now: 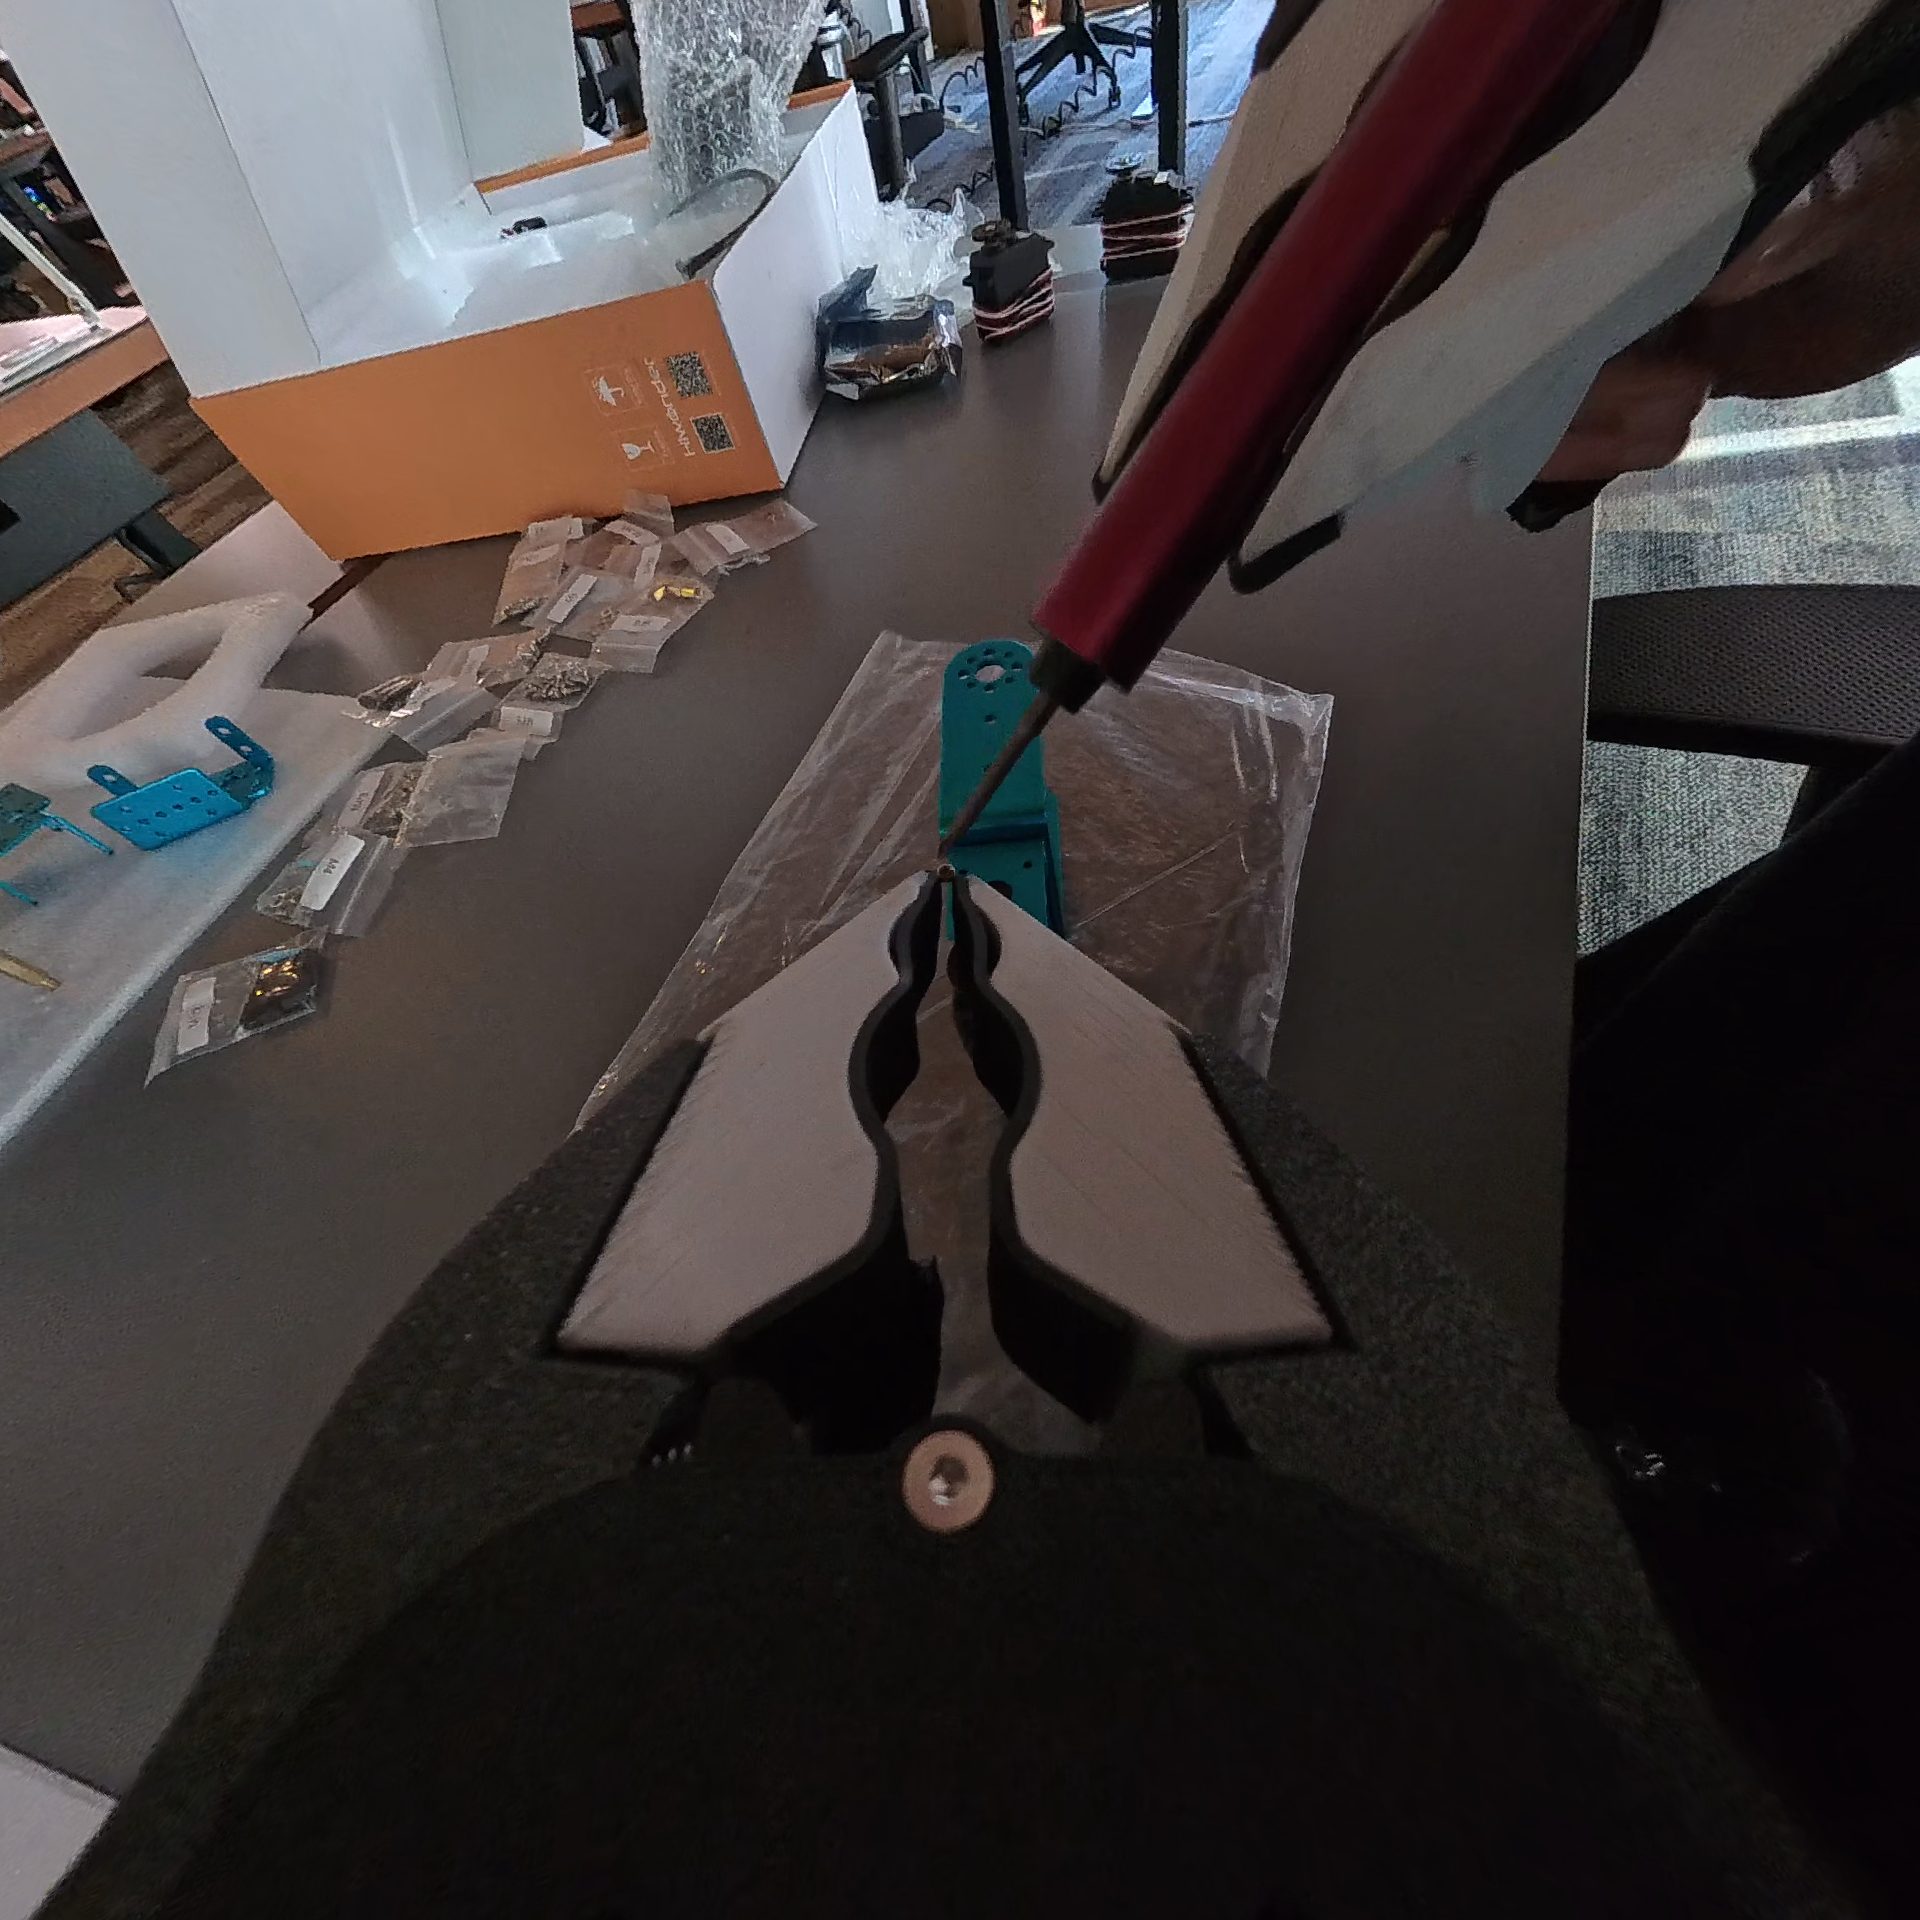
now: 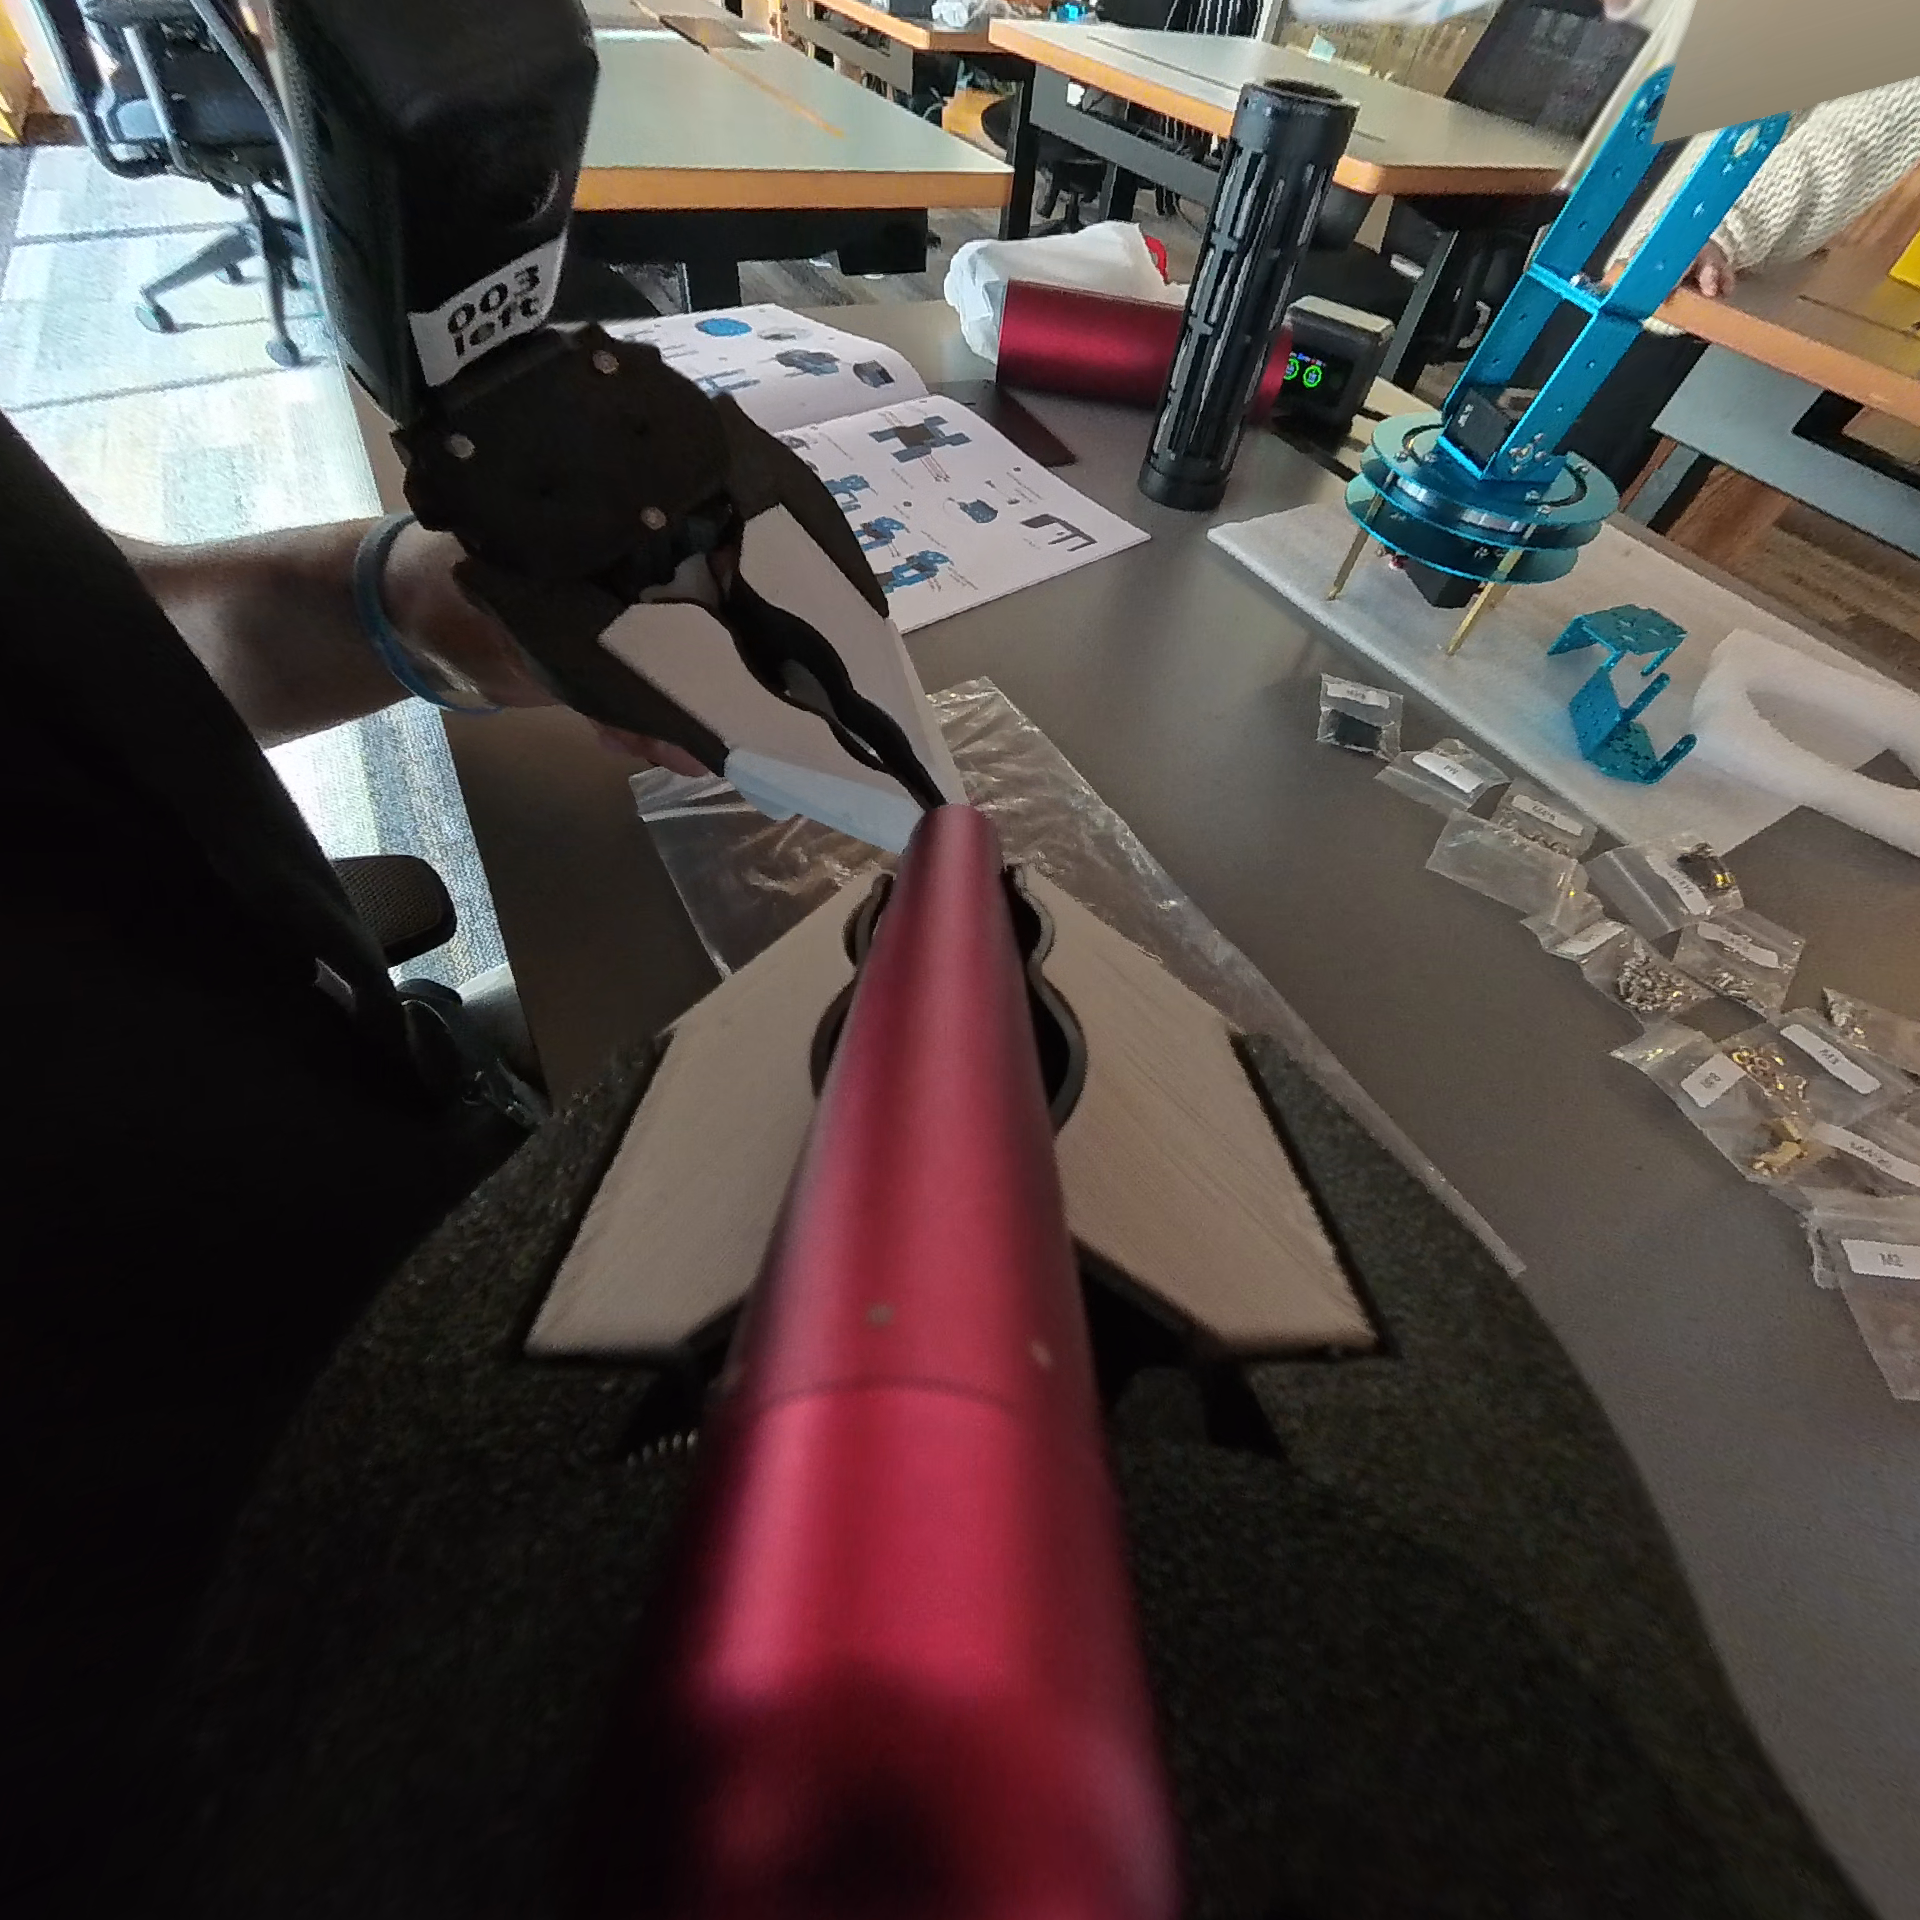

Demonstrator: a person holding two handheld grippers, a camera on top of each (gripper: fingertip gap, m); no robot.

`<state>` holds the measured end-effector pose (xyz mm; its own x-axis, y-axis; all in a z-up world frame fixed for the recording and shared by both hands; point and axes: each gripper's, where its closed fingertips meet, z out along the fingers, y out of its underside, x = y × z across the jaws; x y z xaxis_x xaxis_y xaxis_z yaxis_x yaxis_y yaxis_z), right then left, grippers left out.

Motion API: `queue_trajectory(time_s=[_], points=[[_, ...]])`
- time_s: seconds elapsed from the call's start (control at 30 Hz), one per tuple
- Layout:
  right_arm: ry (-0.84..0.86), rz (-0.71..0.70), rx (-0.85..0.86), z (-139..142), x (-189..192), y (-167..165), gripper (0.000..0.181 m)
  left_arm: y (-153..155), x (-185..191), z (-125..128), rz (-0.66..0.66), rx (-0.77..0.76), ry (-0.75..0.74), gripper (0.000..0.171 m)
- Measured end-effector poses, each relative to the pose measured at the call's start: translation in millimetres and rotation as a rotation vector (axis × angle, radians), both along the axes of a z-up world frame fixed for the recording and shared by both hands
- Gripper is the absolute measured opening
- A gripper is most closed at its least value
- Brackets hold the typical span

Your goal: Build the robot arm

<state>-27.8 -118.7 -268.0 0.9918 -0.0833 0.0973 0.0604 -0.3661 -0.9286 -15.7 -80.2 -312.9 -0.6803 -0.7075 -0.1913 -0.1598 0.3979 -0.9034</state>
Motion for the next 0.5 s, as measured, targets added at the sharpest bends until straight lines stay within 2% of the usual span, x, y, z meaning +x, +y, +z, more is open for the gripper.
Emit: queue_trajectory(time_s=[0.5], points=[[-0.003,0.0,-0.036,-6.3,-1.1,-1.4,0.022,-2.1,-1.3,-5.1,-0.004,0.044,-0.005,0.001]])
